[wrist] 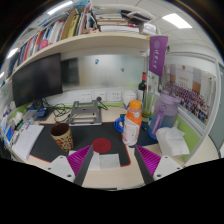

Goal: Pour water

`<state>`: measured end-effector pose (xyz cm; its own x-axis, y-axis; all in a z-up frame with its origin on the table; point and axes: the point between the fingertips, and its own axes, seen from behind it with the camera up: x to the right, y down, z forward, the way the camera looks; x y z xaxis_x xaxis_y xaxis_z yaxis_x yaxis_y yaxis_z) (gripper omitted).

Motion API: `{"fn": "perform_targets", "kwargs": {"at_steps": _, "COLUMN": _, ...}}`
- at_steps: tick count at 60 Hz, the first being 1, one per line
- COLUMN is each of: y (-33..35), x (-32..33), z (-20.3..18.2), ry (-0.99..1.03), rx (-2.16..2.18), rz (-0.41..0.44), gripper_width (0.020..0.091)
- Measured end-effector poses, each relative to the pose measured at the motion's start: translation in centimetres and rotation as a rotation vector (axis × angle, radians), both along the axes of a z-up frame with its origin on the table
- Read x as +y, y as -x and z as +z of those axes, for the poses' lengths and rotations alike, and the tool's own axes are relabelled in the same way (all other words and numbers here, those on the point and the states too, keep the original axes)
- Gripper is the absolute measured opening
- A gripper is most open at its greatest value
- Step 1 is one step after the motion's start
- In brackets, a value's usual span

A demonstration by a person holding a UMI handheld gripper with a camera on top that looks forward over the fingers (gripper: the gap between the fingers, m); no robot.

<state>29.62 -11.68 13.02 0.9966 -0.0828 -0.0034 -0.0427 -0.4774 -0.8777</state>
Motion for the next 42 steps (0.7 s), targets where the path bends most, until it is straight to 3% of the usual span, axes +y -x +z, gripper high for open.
{"fn": "perform_targets", "kwargs": {"at_steps": 10, "y": -5.7, "x": 6.9, "z": -3.3, "ry": -0.044, "rx": -0.045, "rz": 0.018, "gripper_width": 0.085}}
{"fn": "perform_targets", "kwargs": {"at_steps": 31, "y": -8.9, "x": 16.0, "z": -7.4, "ry": -0.107, "rx": -0.057, "rz": 0.086, "gripper_width": 0.0841}}
{"fn": "perform_targets", "kwargs": {"at_steps": 34, "y": -8.4, "x": 16.6, "z": -7.8, "ry": -0.121, "rx": -0.056, "rz": 0.113, "gripper_width": 0.0814}}
{"fn": "perform_targets", "kwargs": {"at_steps": 42, "y": -7.9, "x": 17.8, "z": -7.2, "ry": -0.203, "rx": -0.063, "rz": 0.143, "gripper_width": 0.0639}}
